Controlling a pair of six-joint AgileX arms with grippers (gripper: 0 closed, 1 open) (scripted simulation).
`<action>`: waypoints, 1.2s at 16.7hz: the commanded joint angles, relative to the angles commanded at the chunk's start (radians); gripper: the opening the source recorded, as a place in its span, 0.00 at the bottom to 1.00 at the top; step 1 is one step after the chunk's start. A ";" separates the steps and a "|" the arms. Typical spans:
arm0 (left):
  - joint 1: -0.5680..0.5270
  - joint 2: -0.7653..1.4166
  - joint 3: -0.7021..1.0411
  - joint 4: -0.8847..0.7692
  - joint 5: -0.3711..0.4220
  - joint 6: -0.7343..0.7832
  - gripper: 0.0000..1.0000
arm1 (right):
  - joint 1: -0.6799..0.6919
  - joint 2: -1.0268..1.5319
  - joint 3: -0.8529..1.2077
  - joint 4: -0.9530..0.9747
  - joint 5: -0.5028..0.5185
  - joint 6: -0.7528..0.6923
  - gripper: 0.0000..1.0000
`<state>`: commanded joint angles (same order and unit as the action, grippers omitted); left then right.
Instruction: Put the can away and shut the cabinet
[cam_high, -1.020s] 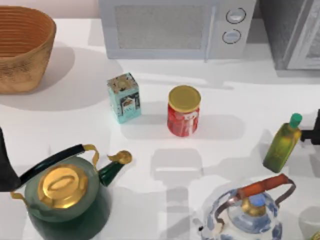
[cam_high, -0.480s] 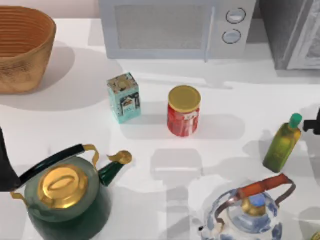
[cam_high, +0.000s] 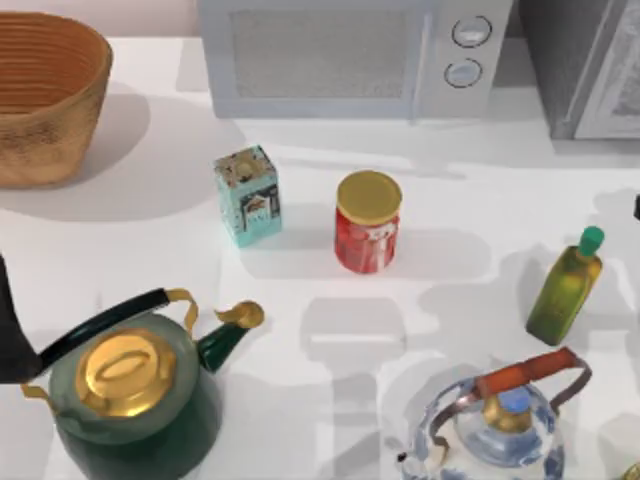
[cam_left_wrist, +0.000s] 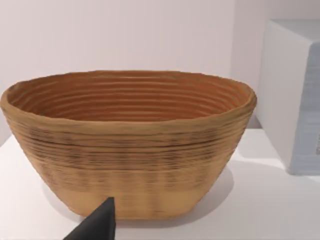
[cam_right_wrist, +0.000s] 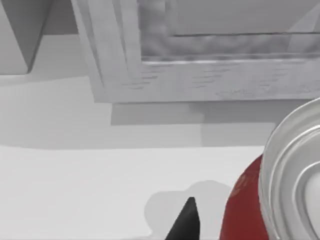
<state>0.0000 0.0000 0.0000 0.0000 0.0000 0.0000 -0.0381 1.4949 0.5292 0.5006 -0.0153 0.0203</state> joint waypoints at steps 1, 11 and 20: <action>0.000 0.000 0.000 0.000 0.000 0.000 1.00 | 0.001 -0.049 0.019 -0.061 -0.002 -0.002 0.00; 0.000 0.000 0.000 0.000 0.000 0.000 1.00 | 0.002 -0.184 0.092 -0.208 -0.002 -0.012 0.00; 0.000 0.000 0.000 0.000 0.000 0.000 1.00 | 0.007 -0.619 -0.116 -0.309 0.011 -0.013 0.00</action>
<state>0.0000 0.0000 0.0000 0.0000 0.0000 0.0000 -0.0313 0.8763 0.4132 0.1919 -0.0041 0.0070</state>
